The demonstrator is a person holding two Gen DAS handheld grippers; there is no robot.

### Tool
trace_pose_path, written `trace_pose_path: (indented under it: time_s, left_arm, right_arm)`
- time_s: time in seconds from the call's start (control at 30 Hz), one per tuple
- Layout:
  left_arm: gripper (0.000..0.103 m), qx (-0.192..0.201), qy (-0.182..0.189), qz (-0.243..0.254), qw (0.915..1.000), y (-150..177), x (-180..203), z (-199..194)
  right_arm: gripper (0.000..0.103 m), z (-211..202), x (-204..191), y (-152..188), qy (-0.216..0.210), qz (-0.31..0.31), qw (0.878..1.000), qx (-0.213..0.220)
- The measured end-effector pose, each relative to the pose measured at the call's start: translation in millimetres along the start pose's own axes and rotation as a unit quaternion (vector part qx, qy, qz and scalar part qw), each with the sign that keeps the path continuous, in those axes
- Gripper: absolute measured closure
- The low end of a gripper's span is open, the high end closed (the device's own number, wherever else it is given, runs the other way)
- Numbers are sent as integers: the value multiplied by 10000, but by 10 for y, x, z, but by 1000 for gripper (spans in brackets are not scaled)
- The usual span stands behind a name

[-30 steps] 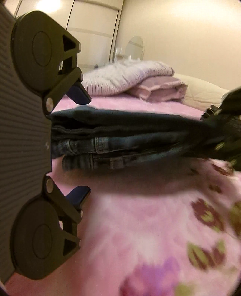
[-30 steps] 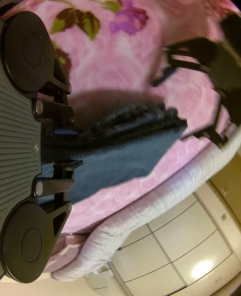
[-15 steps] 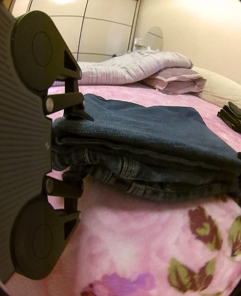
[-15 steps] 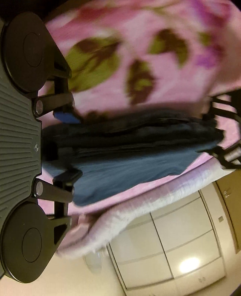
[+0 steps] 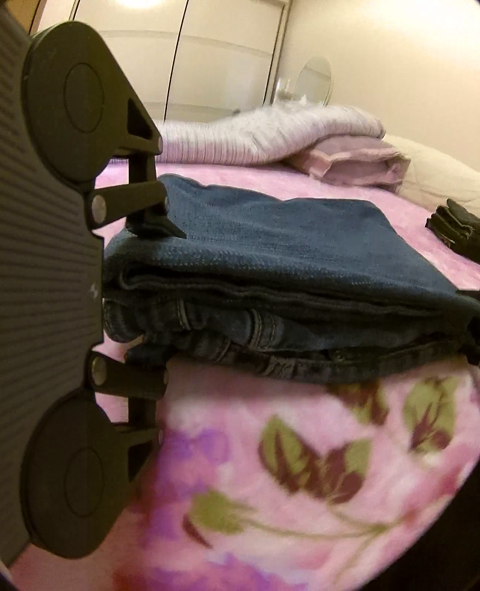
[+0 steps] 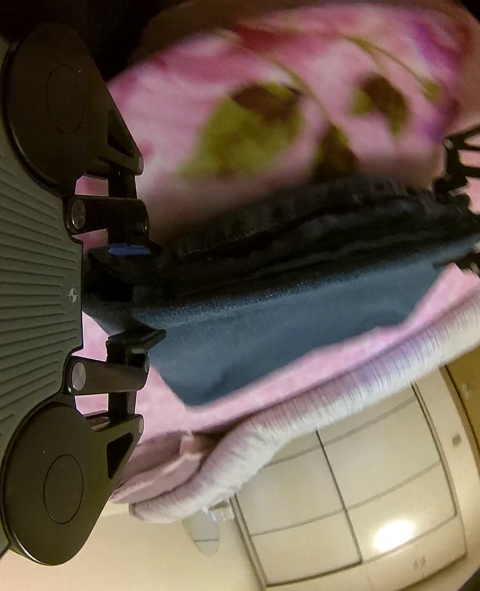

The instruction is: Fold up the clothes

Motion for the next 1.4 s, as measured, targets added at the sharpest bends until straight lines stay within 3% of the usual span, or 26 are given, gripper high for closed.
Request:
trace_pose_path:
  time_s: [0.1, 0.2, 0.33, 0.43, 0.5, 0.6, 0.7, 0.73, 0.77, 0.9, 1.0, 1.03, 1.1, 1.17, 1.27, 1.33, 1.4]
  left_arm:
    - [44, -231, -12, -230, 9995, 58, -62, -132]
    - [43, -591, 140, -806, 9949, 176, -195, -281]
    - [44, -1085, 250, -1986, 9737, 317, -450, -506]
    - [44, -1206, 226, -2960, 9473, 364, -685, -640]
    - [46, -1162, 192, -3619, 9248, 373, -857, -689]
    - [61, -1097, 351, -4216, 8994, 299, -1020, -568]
    - [62, -1233, 634, -4560, 8791, 239, -1021, -309]
    - [62, -1364, 797, -4609, 8733, 244, -973, -221]
    - [62, -1485, 948, -4655, 8673, 247, -923, -137]
    - [59, -1547, 1026, -4958, 8484, 327, -805, -122]
    - [58, -1605, 913, -4803, 8574, 306, -814, -197]
    - [56, -1574, 819, -4713, 8639, 273, -832, -224]
    - [35, -1377, 601, -4488, 8809, 214, -818, -357]
    - [22, -1250, 467, -4209, 8973, 135, -758, -445]
    - [21, -1181, 371, -3780, 9175, 9, -651, -500]
    - [21, -1187, 330, -3514, 9281, -75, -586, -469]
    - [20, -1151, 296, -3255, 9380, -147, -530, -417]
  right_arm:
    - [60, -87, 59, 14, -49, 291, 9996, -4]
    - [58, -225, 198, 75, -171, 1000, 9948, -40]
    - [58, -527, 317, 179, -324, 2298, 9726, 157]
    - [58, -880, 431, 205, -558, 3534, 9294, 904]
    - [58, -993, 579, 120, -703, 4125, 8980, 1359]
    - [58, -999, 830, 88, -964, 4780, 8548, 1779]
    - [60, -873, 1005, 146, -1409, 5617, 7860, 2164]
    - [61, -806, 1016, 171, -1556, 5744, 7752, 2122]
    - [62, -715, 1031, 173, -1625, 5781, 7741, 2003]
    - [68, -551, 947, 219, -1729, 5585, 7936, 1687]
    - [68, -615, 828, 276, -1840, 5729, 7834, 1558]
    - [68, -694, 789, 273, -1775, 5618, 7919, 1605]
    - [65, -851, 696, 241, -1571, 5253, 8191, 1686]
    - [50, -966, 581, 173, -1297, 4775, 8533, 1642]
    - [33, -1017, 404, -3, -858, 3920, 9055, 1382]
    - [32, -952, 283, -128, -616, 3247, 9373, 1103]
    - [31, -871, 232, -226, -550, 2703, 9557, 1024]
Point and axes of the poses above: each gripper's, at about its wrist camera, not at the fingertips, and z roughly the way its jaws point, x to its right, y to its underside, the point moved 1 cm from there along z, roughly the way its jaws point, and after that the axes turned 15 degrees about -y, right-handed, at the moved point
